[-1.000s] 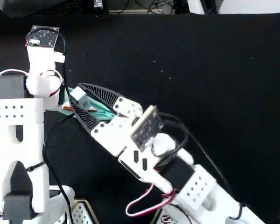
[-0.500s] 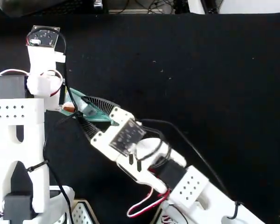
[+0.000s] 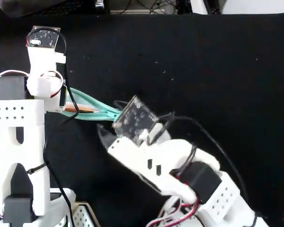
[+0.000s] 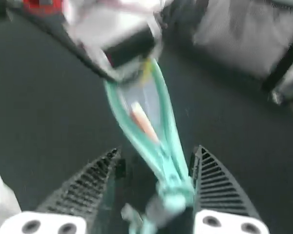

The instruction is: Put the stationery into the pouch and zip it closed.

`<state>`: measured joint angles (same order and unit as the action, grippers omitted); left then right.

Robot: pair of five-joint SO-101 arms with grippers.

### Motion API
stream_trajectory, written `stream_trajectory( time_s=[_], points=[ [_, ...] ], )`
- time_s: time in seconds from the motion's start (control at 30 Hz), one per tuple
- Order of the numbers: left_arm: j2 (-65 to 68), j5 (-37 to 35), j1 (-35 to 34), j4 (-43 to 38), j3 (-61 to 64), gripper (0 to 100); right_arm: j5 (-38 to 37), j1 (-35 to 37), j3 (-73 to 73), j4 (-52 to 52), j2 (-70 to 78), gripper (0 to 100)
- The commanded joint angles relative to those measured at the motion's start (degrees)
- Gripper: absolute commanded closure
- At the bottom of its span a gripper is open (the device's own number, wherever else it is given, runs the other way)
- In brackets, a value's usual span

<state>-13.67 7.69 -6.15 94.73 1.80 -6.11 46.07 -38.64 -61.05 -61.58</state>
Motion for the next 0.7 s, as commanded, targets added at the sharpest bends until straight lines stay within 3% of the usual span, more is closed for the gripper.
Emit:
stream_trajectory(
  time_s=[0.0,0.43,0.67],
  points=[
    [2.55,-0.18,0.75,-0.97,4.18,97,0.53,-6.07,1.01,-2.99,-0.84,78.9],
    [2.55,-0.09,0.75,-1.05,4.79,97,1.05,-7.12,-17.98,12.75,-7.69,79.3],
    [2.55,0.00,0.75,-1.85,5.76,97,0.26,-7.38,-20.88,12.75,-23.43,95.2]
  ],
)
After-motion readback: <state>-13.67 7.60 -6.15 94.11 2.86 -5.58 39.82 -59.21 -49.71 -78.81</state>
